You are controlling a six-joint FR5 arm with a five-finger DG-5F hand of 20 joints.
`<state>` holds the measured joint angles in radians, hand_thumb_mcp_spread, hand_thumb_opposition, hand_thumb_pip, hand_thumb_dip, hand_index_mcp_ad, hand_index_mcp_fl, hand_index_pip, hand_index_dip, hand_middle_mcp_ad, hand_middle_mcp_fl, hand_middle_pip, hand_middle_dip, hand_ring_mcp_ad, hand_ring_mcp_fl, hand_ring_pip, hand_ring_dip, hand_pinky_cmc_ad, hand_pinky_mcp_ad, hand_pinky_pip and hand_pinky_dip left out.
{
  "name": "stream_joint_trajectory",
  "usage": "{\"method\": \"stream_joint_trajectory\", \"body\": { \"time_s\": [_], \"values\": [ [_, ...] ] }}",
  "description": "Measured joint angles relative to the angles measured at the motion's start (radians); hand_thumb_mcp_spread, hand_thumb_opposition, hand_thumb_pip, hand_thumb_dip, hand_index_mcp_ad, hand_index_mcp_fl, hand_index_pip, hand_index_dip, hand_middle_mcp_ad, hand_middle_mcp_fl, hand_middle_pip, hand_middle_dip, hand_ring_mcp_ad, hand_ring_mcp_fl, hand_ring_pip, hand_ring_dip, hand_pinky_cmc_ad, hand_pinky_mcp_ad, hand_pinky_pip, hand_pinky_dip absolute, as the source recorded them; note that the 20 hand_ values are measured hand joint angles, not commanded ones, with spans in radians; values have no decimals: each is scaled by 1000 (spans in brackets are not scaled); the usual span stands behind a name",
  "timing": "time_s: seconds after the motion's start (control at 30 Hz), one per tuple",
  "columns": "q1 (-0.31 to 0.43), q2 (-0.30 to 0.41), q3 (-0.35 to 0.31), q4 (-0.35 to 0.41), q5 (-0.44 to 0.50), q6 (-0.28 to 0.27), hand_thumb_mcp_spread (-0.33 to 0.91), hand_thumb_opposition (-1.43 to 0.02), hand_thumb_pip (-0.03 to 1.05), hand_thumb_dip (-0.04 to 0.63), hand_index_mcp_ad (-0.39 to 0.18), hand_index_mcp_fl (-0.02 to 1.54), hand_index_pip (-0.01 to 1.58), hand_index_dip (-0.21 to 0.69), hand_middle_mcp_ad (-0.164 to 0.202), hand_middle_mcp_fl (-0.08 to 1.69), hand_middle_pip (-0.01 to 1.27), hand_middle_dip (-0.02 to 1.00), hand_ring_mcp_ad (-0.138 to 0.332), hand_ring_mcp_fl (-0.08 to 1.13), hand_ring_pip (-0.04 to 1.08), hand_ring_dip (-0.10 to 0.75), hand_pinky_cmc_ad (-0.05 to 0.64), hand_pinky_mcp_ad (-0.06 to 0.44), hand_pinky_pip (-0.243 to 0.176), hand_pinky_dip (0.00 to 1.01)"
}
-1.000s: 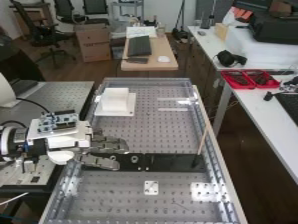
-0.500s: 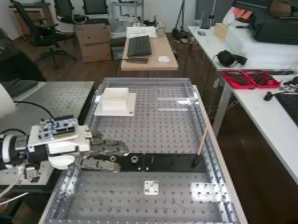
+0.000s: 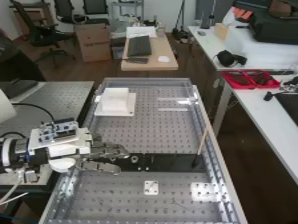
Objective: Grab the smaller nut and place it in the white container
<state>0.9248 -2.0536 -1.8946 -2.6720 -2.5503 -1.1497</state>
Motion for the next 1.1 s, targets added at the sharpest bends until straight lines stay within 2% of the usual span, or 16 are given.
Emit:
{"method": "stream_joint_trajectory", "body": {
  "time_s": [0.3,1.1],
  "values": [
    [-4,-8,-7,35,-17,20,463,-876,648,253,-180,99,1546,175,38,188,126,202,113,2,94,82,349,286,-26,195],
    [-1,-35,6,39,-29,14,464,-873,648,253,-176,101,1559,164,37,188,126,206,108,2,94,82,346,283,-26,195]
  ]
}}
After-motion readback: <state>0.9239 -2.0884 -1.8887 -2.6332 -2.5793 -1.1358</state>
